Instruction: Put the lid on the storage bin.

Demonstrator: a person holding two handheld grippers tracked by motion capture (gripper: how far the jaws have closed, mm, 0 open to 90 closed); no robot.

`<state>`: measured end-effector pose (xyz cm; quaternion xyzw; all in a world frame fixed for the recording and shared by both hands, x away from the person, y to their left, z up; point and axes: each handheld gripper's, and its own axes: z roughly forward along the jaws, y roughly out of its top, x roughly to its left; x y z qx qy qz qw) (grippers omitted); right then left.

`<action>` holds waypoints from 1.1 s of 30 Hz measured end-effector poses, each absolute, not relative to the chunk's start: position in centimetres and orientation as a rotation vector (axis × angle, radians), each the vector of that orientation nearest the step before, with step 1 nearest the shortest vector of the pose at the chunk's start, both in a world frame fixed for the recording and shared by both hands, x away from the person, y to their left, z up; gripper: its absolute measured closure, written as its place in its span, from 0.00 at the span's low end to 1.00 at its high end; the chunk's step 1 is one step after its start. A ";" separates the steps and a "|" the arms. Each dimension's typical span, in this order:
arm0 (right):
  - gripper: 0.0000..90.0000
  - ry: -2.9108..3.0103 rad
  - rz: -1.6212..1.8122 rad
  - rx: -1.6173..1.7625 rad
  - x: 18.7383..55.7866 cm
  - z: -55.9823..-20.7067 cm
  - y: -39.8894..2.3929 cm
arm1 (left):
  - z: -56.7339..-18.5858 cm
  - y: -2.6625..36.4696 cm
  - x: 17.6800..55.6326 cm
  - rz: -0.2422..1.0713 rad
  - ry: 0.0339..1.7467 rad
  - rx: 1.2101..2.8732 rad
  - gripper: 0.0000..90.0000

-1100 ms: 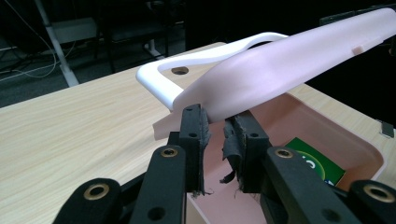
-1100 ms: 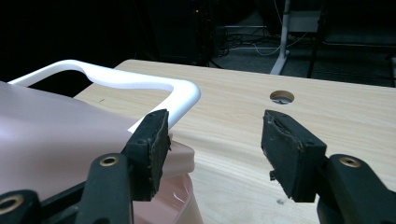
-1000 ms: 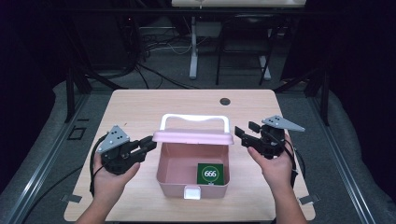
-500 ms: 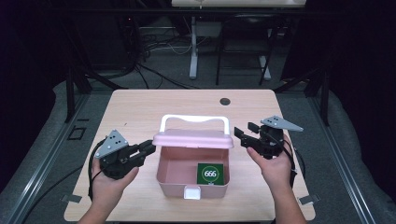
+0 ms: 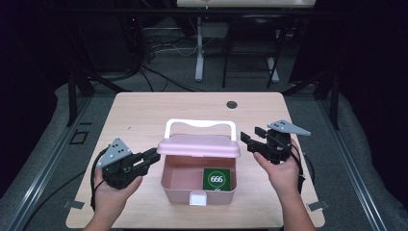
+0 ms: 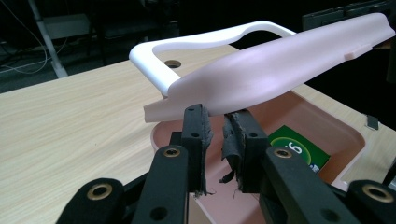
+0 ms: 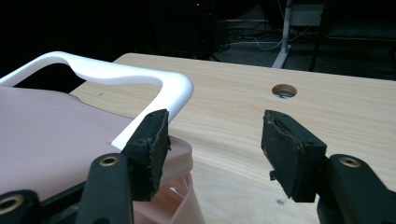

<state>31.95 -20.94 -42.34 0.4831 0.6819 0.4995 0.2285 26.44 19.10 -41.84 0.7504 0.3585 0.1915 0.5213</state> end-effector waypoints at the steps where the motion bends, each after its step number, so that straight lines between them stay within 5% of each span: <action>1: 0.46 1.874 1.379 1.327 32.0 -42.4 -20.9 | -41.9 19.1 26.4 0.456 0.859 1.798 0.86; 33: 0.46 1.857 1.380 1.326 32.0 -42.5 -20.9 | -43.8 19.1 25.1 0.455 0.867 1.817 0.86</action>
